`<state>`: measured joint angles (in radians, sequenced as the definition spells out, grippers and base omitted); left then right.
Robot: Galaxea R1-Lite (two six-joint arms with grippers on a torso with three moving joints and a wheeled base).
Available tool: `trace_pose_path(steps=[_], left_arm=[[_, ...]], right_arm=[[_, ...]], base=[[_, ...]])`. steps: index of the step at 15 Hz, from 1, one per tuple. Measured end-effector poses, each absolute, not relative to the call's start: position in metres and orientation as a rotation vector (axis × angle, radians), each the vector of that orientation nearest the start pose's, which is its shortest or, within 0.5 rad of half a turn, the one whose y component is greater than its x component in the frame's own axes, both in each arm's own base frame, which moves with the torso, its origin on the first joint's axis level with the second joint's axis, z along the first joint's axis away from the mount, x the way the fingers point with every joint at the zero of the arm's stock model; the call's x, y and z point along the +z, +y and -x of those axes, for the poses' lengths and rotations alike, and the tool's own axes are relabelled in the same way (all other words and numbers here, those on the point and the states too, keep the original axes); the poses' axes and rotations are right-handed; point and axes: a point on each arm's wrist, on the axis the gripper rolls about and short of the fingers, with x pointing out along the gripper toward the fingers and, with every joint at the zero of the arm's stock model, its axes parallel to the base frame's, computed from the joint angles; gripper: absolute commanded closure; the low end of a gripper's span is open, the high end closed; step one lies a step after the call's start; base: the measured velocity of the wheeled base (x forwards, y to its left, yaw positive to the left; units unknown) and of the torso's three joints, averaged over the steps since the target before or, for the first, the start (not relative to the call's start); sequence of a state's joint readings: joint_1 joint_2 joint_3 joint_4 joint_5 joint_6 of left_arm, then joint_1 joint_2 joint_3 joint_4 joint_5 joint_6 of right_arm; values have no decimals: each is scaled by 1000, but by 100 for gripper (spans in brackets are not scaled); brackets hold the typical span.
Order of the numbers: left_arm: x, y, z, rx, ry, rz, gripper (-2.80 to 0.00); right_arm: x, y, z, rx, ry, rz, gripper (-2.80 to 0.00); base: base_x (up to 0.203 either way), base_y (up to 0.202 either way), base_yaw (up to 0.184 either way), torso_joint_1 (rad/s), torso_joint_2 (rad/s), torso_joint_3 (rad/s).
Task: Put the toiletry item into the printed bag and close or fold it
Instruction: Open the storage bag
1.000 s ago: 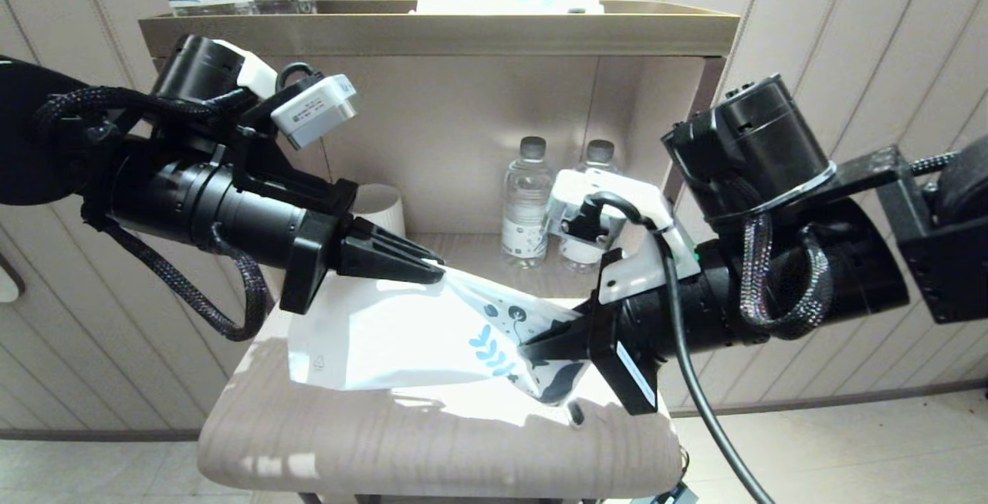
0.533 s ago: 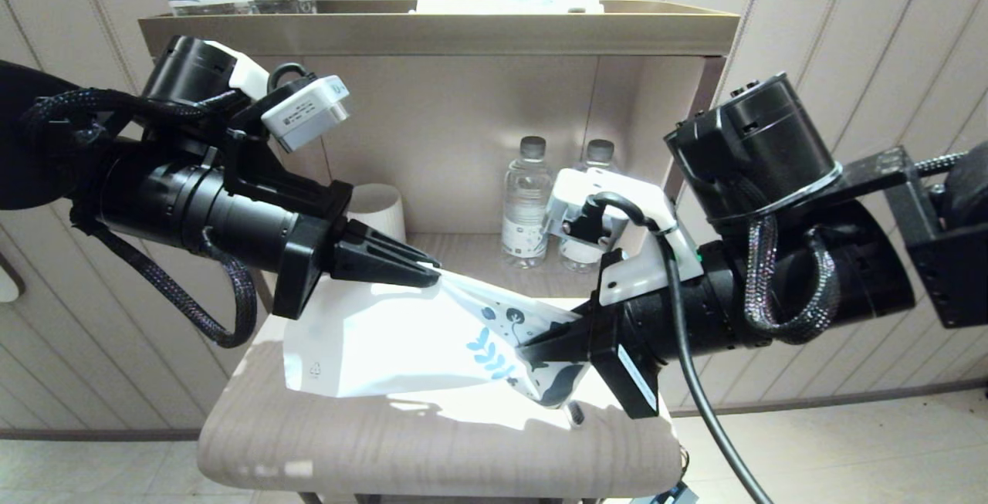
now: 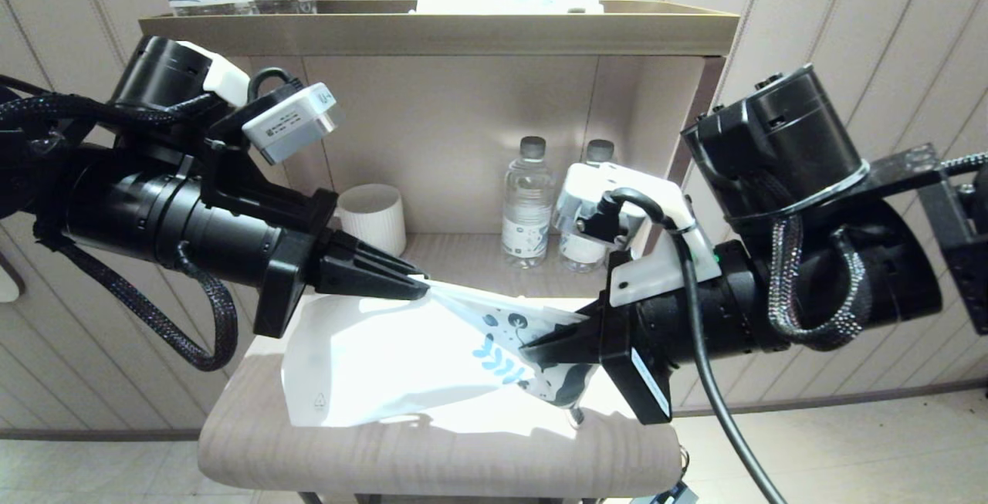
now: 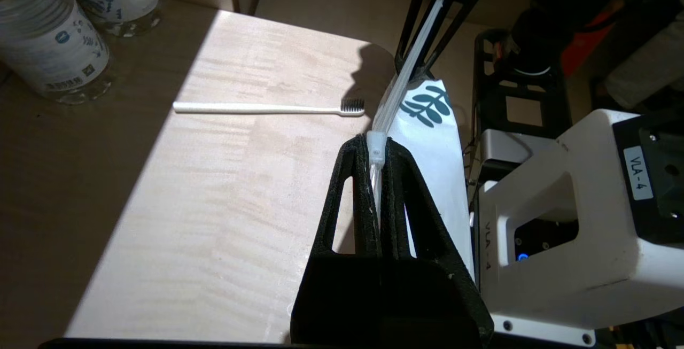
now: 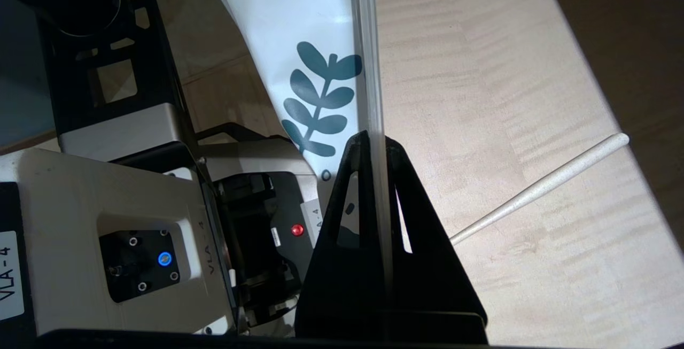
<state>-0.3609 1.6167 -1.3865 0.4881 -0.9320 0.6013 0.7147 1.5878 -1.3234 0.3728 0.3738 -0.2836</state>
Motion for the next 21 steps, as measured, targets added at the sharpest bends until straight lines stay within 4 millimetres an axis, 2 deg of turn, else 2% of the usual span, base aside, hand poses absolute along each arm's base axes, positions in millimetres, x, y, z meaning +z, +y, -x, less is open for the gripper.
trace_pose_path(steps=[3,12,15,19,21], left_arm=[[272,-104,-245,-1365,342,-284,0],[274,-100,-238,-1362,334,-283,0],[280,-98,-237,-1312,346,-315,0],[299,-96,-236,-1219,348,-422,0],[307,-95,-233,-1223,369,-456,0]], right_arm=[[266,182,-199,1130,529,363,0],[270,179,-194,1113,489,386,0],[271,180,-194,1014,443,518,0],[269,189,-195,861,416,799,0],[274,193,-192,820,420,871,0]], base=[[0,0,0,0,0,0],[0,0,0,0,0,0],[0,0,0,0,0,0],[0,0,0,0,0,0],[0,0,0,0,0,0]])
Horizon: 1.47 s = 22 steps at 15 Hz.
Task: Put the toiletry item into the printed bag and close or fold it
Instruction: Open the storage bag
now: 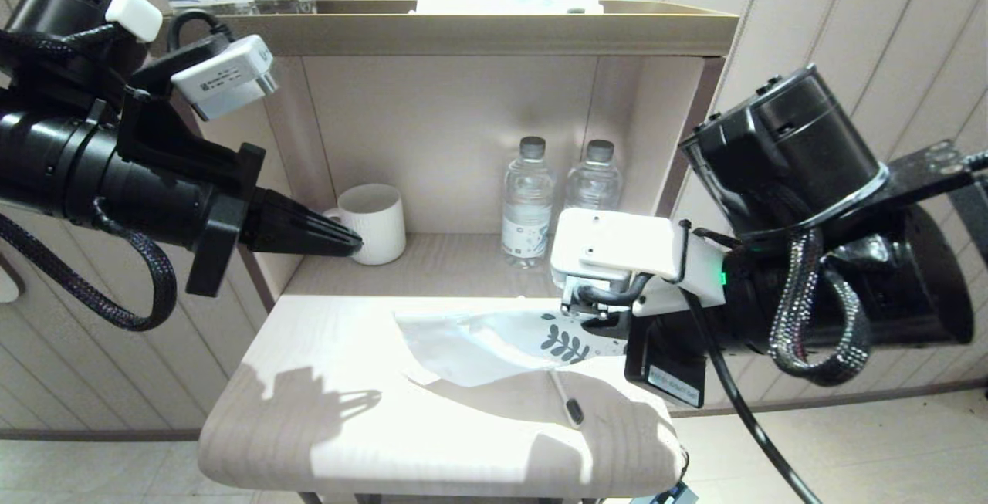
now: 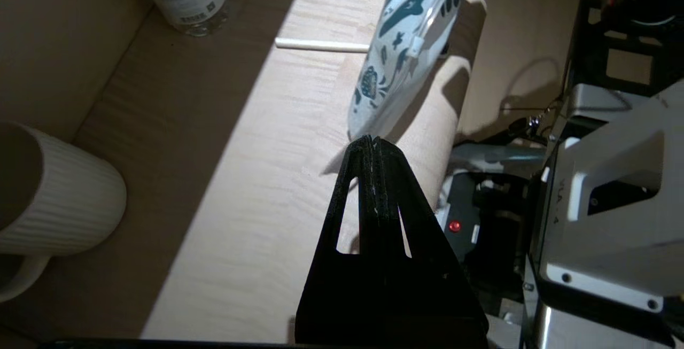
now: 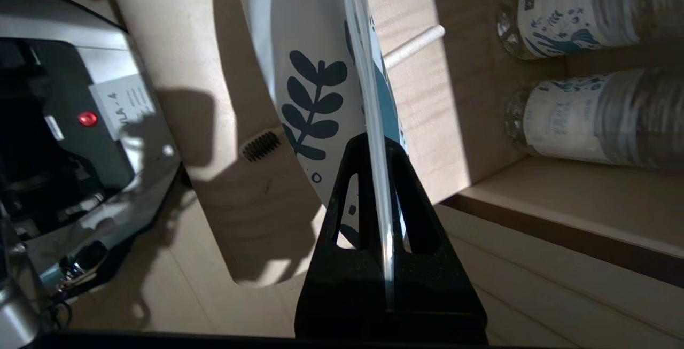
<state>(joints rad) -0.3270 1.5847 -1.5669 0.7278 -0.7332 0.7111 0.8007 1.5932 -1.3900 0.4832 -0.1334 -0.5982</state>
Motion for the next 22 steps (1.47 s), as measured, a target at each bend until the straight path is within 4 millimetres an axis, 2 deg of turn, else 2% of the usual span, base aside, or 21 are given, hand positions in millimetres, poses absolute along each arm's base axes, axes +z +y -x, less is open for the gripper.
trace_pose_path(steps=[6,7,14,22], left_arm=[[305,-107,-244,-1272,390,-458,0],[305,-109,-246,-1277,385,-459,-280],[309,-125,-256,-1355,376,-422,-280],[294,-139,-269,-1478,388,-343,-280]], right_arm=[[302,193,-188,774,347,864,0],[304,193,-187,772,336,861,0],[308,193,-182,780,316,855,0],[298,202,-189,825,283,787,0]], base=[[0,0,0,0,0,0],[0,0,0,0,0,0],[0,0,0,0,0,0],[0,0,0,0,0,0]])
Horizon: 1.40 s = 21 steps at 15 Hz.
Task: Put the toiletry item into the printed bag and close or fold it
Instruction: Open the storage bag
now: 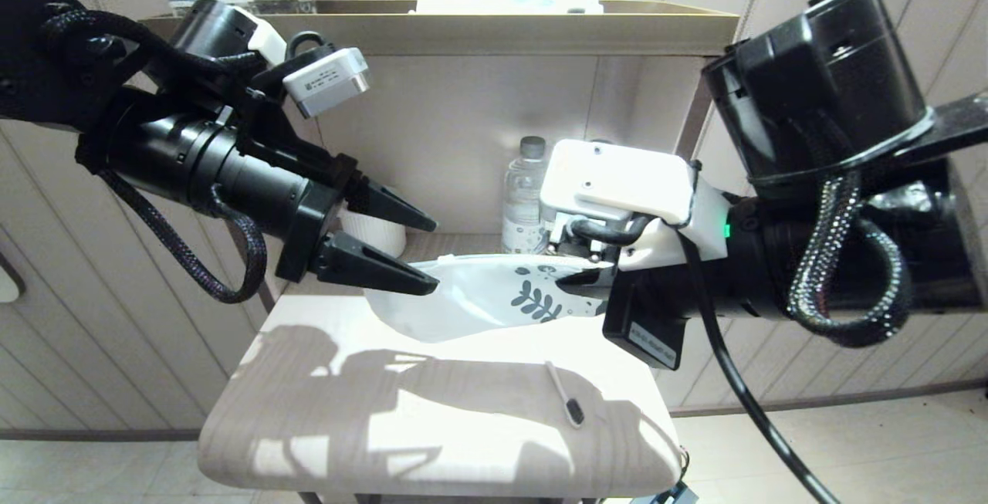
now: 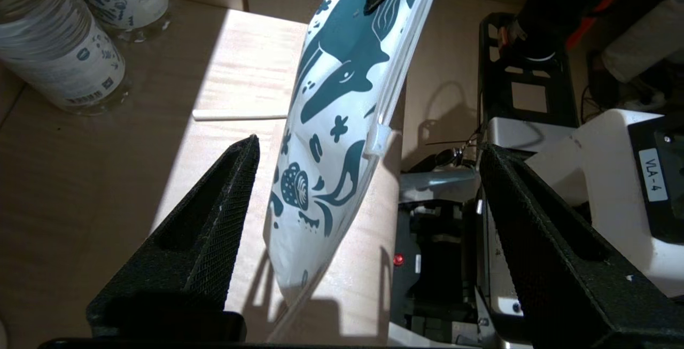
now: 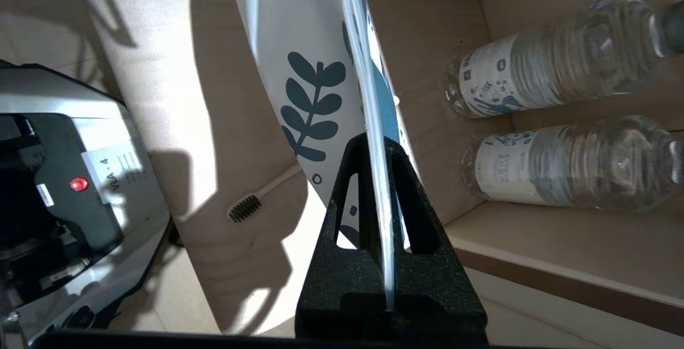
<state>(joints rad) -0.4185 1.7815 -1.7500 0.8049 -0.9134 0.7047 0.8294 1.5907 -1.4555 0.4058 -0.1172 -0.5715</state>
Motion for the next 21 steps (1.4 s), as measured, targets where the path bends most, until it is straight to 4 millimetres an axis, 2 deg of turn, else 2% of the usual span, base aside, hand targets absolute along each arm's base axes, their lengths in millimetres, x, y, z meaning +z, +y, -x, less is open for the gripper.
trace_pose_path(steps=[21], left_arm=[[276,-148,-284,-1512,398,-327,-280]], right_arm=[[294,208,-197,819,297,769,0]], base=[[0,0,0,0,0,0]])
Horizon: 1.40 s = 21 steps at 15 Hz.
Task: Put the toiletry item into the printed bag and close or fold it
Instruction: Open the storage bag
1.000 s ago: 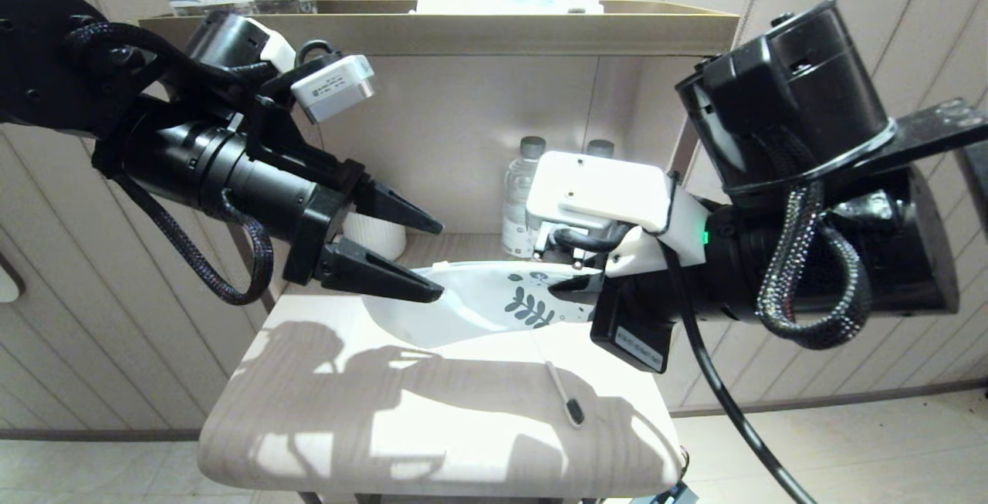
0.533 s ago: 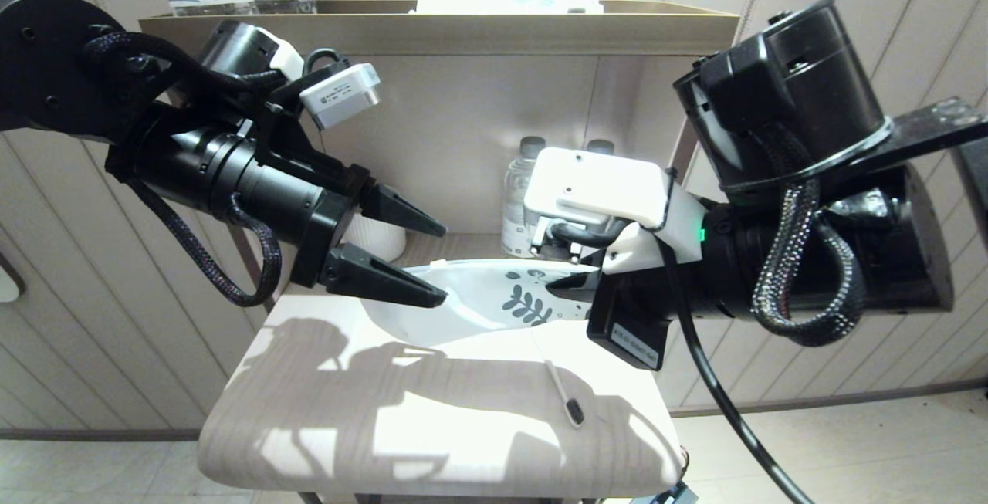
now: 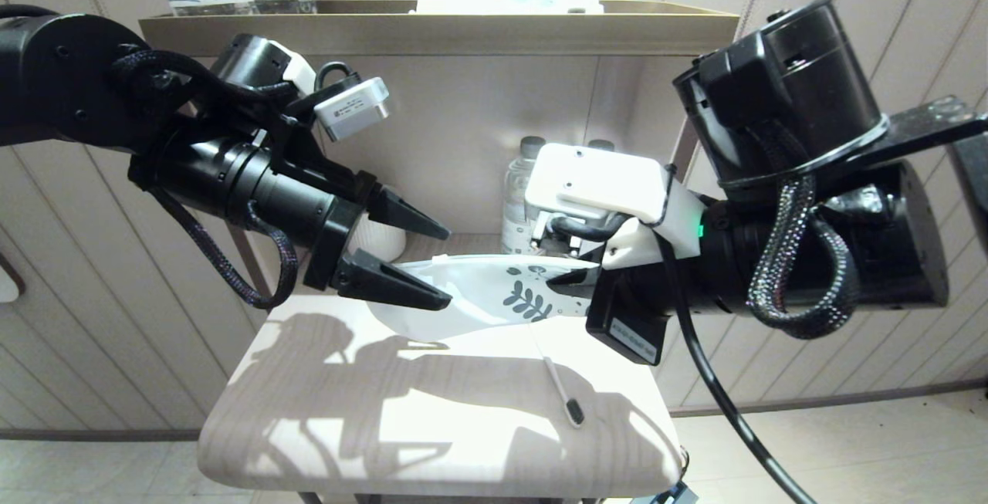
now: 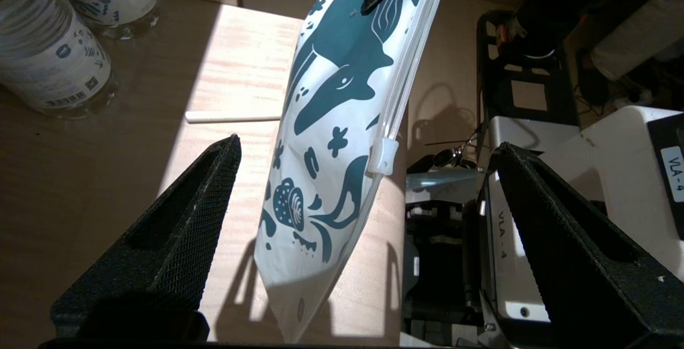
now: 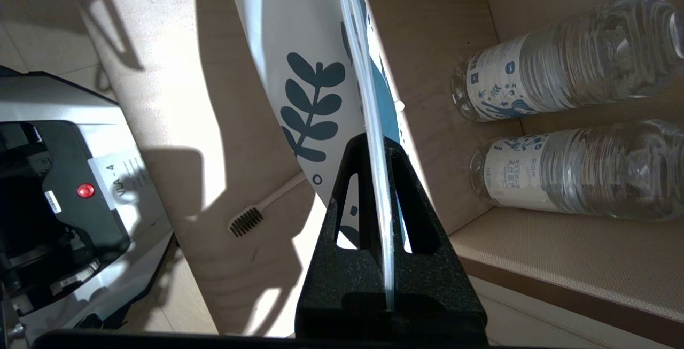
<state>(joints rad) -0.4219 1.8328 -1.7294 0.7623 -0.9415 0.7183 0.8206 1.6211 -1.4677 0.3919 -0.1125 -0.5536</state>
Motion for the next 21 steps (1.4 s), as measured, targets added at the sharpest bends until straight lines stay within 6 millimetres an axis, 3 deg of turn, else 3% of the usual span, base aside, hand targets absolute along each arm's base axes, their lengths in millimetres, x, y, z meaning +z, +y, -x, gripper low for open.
trace_pose_path(steps=[4,5,21], left_arm=[[276,-147,-284,-1511,398,-327,-280],[276,-147,-284,-1511,398,-328,0],[272,-147,-283,-1518,416,-319,0]], right_arm=[[294,208,-197,821,297,768,0],[294,208,-197,821,298,767,0],[293,207,-197,816,310,759,0]], base=[[0,0,0,0,0,0],[0,0,0,0,0,0],[0,0,0,0,0,0]])
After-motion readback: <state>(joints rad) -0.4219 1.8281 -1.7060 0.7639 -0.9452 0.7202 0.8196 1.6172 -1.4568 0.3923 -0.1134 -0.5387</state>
